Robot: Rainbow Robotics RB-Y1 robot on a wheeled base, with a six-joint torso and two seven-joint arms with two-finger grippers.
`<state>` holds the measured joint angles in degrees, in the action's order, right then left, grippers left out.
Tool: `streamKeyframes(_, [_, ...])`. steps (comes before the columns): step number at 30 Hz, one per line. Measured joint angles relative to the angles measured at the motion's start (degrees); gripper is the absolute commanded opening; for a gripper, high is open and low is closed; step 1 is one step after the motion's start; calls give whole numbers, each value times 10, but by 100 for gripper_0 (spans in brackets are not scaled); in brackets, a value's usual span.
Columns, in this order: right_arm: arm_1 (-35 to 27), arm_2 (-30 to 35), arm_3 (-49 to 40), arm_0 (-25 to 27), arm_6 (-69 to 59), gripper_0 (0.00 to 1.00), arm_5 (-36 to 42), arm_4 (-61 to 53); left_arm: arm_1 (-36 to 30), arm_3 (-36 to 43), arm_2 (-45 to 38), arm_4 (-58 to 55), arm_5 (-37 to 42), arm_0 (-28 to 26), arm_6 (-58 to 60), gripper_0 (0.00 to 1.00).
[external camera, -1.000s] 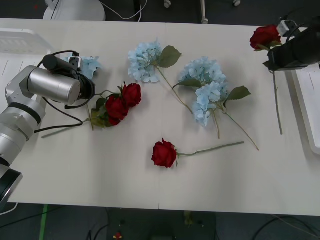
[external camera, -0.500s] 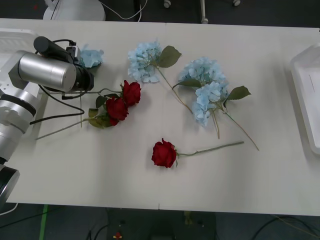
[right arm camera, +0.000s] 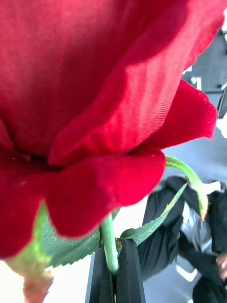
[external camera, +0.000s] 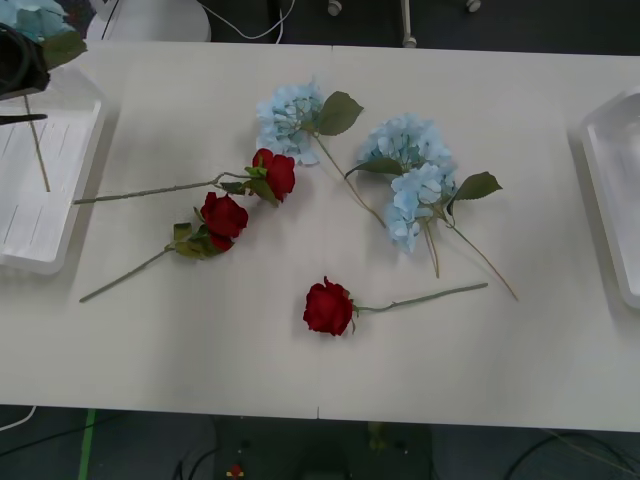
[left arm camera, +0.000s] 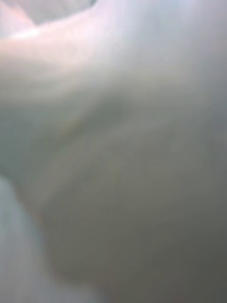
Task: Put the red flowers into the right box and the blue flowers into the left box
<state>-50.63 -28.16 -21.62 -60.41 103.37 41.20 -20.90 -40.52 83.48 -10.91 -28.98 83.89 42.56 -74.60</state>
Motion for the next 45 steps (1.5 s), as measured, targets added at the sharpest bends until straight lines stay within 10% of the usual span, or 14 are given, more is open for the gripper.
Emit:
streamKeyframes(7, [6, 33, 0, 23, -32, 0, -30, 1, -58, 1, -70, 11, 11, -78, -113, 0])
streamKeyframes(18, [6, 35, 1, 28, -32, 31, -34, 1, -61, -68, -108, 88, -72, -153, -124, 0])
streamKeyframes(23, [6, 35, 1, 29, -32, 69, -34, -4, -61, -166, -93, 88, -158, -152, -124, 1])
streamKeyframes(27, [6, 36, -2, 29, -32, 98, -18, -46, -61, -224, -75, 87, -192, -147, -124, 58])
streamKeyframes(31, [0, 41, -47, 29, -17, 100, 63, -111, -61, -239, -67, 56, -197, -144, -124, 98])
streamKeyframes(45, [-34, 41, -380, 103, 111, 100, 289, -410, -62, -103, -100, -172, 23, -120, -124, 100])
